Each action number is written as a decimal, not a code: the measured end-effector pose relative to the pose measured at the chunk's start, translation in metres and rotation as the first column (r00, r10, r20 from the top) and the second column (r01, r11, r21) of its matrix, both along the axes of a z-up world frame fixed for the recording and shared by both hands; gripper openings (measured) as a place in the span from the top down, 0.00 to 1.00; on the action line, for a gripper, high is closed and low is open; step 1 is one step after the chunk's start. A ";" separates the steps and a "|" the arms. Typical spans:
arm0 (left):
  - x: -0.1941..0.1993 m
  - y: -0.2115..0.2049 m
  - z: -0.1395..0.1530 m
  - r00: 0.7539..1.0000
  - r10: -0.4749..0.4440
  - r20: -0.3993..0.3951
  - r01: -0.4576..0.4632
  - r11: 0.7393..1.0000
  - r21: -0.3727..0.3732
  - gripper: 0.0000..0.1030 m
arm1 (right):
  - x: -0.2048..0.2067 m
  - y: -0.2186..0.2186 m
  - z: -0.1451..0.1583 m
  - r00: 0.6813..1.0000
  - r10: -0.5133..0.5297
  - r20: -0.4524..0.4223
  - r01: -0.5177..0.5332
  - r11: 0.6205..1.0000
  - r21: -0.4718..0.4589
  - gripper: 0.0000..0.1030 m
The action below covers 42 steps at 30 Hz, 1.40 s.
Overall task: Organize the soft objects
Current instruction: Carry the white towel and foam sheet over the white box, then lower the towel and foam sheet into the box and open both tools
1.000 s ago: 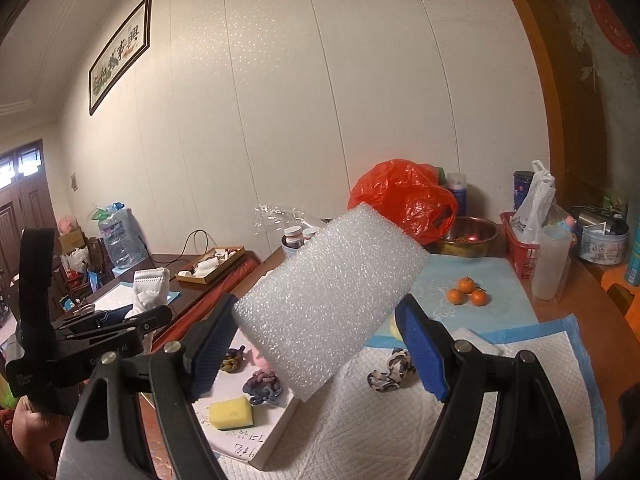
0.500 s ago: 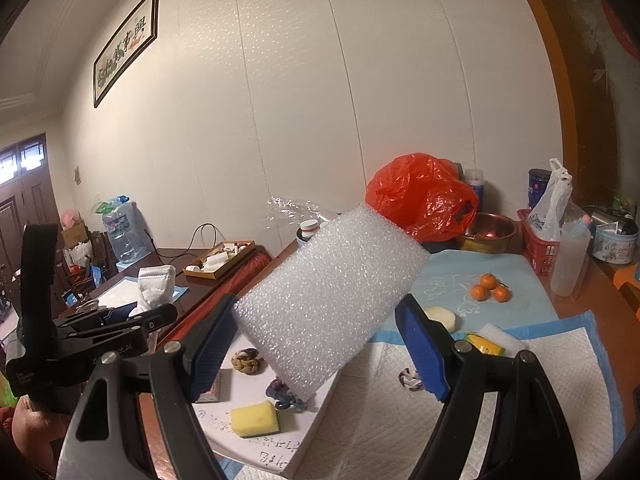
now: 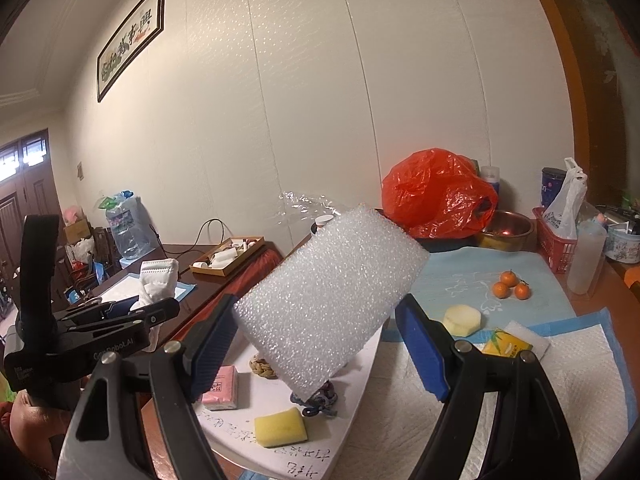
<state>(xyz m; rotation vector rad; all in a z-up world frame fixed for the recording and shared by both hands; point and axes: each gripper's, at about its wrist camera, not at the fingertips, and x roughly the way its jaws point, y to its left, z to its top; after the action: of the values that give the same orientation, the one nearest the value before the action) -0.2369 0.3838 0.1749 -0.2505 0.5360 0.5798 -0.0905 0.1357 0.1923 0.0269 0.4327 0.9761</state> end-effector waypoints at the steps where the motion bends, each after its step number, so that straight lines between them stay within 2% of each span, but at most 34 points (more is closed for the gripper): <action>1: -0.001 0.004 -0.001 1.000 0.001 -0.001 -0.001 1.000 -0.002 0.60 | 0.000 0.002 -0.001 1.000 0.001 0.000 -0.001 1.000 -0.002 0.22; 7: -0.003 0.029 -0.003 1.000 0.017 0.000 -0.017 1.000 -0.024 0.60 | -0.005 0.014 -0.003 1.000 -0.002 -0.005 0.002 1.000 -0.019 0.22; 13: 0.006 0.048 0.001 1.000 -0.018 -0.005 0.018 0.999 -0.033 0.60 | -0.003 0.024 -0.006 1.000 -0.017 -0.016 0.017 0.999 -0.040 0.22; 17: 0.010 0.058 0.029 0.998 -0.046 0.031 0.046 0.999 0.009 0.60 | 0.000 0.034 -0.002 1.000 -0.025 -0.001 0.025 0.998 -0.057 0.22; 22: 0.010 0.068 0.073 0.990 -0.084 0.115 0.078 0.995 0.063 0.60 | 0.008 0.045 0.016 0.999 -0.033 0.017 0.034 0.999 -0.034 0.22; 26: 0.012 0.073 0.083 0.983 -0.112 0.145 0.103 0.992 0.070 0.60 | 0.008 0.052 0.033 0.998 -0.049 0.046 0.049 0.999 -0.004 0.22; 35: 0.048 0.083 0.026 0.988 -0.151 0.038 0.151 0.988 -0.017 0.60 | 0.006 0.075 0.012 0.999 -0.031 0.015 0.032 0.998 -0.061 0.22; 38: 0.066 0.087 -0.006 0.987 -0.158 -0.033 0.156 0.986 -0.067 0.60 | 0.007 0.083 0.001 1.000 -0.026 -0.006 0.025 0.995 -0.096 0.22; 42: 0.093 0.087 -0.059 0.970 -0.183 -0.160 0.161 0.977 -0.139 0.60 | 0.011 0.102 -0.028 0.998 0.004 -0.058 -0.014 0.984 -0.180 0.22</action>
<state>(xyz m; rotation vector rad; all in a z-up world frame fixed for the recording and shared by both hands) -0.1441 0.4711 0.1161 -0.2712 0.7555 0.4005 -0.0798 0.2377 0.1639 -0.1109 0.5734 0.9433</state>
